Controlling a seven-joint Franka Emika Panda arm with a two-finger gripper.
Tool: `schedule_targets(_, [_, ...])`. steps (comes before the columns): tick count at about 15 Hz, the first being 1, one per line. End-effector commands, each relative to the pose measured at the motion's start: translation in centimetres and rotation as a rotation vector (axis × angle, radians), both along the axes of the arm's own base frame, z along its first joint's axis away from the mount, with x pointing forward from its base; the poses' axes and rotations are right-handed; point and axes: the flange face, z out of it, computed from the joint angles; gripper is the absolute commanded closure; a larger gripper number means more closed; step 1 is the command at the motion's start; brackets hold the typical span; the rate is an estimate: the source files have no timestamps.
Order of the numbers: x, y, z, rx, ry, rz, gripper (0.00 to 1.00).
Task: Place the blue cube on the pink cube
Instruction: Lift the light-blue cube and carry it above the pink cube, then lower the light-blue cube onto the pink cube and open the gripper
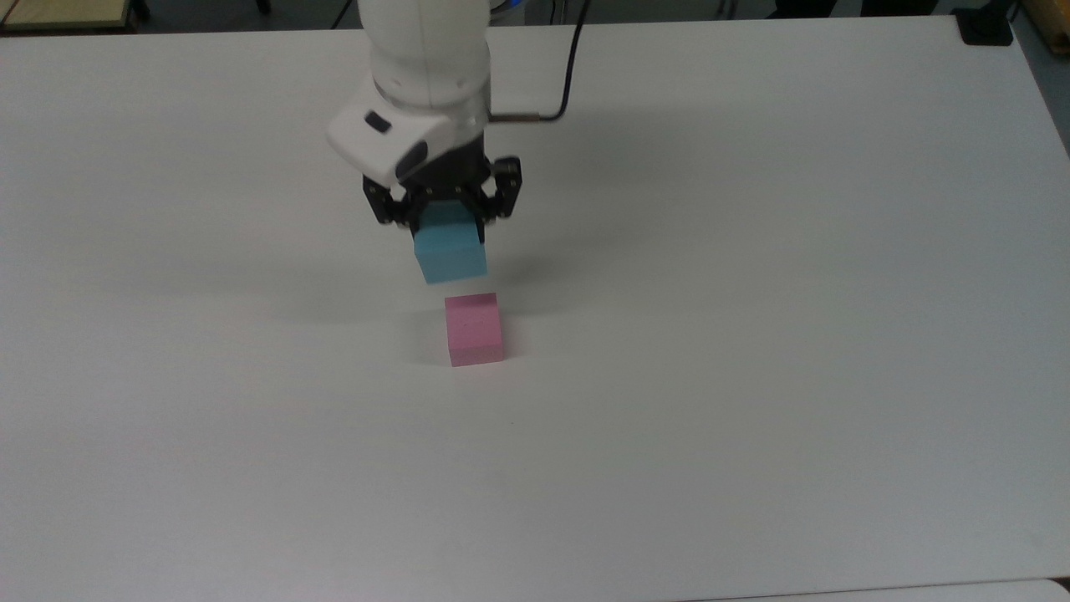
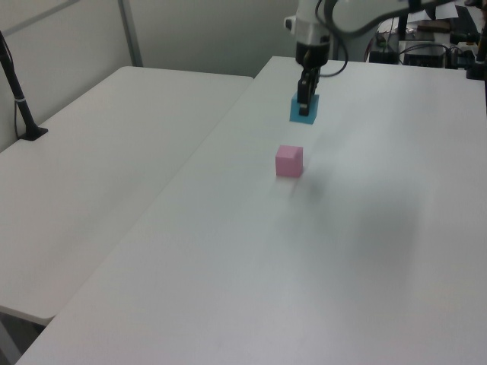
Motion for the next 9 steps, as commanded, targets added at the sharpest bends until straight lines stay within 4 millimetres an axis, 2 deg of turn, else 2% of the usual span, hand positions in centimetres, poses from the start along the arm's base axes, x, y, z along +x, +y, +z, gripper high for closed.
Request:
schedule_targets(1, [1.7, 1.6, -3.1, -0.044, -0.003, 0.006, 0.74])
schedule_targets(2, [1.9, 1.9, -4.2, -0.048, 0.01, 0.01, 0.74])
schedule_targets(9, [2.7, 2.5, -5.3, -0.048, -0.003, 0.012, 0.74])
